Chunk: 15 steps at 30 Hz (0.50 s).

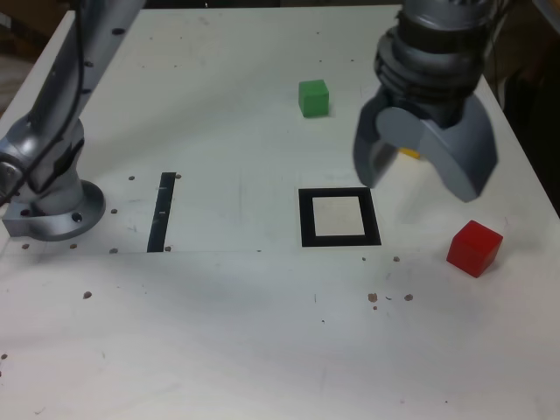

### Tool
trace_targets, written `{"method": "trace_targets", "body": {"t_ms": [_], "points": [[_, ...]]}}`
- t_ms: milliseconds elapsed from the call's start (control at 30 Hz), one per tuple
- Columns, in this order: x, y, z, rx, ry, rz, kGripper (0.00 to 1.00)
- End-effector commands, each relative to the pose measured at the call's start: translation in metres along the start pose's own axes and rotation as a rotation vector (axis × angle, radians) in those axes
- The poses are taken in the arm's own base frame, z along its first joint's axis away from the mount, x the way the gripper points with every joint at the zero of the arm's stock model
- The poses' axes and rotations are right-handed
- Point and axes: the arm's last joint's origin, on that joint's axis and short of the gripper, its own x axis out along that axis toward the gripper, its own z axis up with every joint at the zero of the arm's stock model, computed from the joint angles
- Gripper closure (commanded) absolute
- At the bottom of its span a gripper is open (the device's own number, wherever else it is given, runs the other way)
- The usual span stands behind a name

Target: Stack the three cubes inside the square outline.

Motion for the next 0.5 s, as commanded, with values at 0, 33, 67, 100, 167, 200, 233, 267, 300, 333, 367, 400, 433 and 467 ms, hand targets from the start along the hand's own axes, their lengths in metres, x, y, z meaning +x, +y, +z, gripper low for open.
{"method": "trace_targets", "body": {"t_ms": [0,33,67,100,167,200,233,267,300,333,367,400,433,467], "points": [[0.000,0.002,0.006,0.009,-0.009,0.009,0.04],[0.003,0.002,0.010,0.016,-0.006,0.012,0.04],[0.006,0.003,0.013,0.021,-0.005,0.014,0.04],[0.008,0.004,0.016,0.026,-0.006,0.015,0.04],[0.014,0.005,0.022,0.032,-0.007,0.014,0.04],[0.017,0.006,0.025,0.034,-0.007,0.013,0.05],[0.020,0.006,0.029,0.036,-0.007,0.011,0.05],[0.023,0.007,0.031,0.037,-0.004,0.010,0.05],[0.027,0.007,0.034,0.038,0.000,0.009,0.06],[0.031,0.008,0.036,0.039,0.006,0.010,0.06],[0.034,0.008,0.038,0.040,0.013,0.011,0.06],[0.037,0.008,0.039,0.041,0.021,0.012,0.07],[0.040,0.008,0.040,0.042,0.029,0.013,0.07],[0.043,0.009,0.041,0.045,0.036,0.014,0.07]]}}
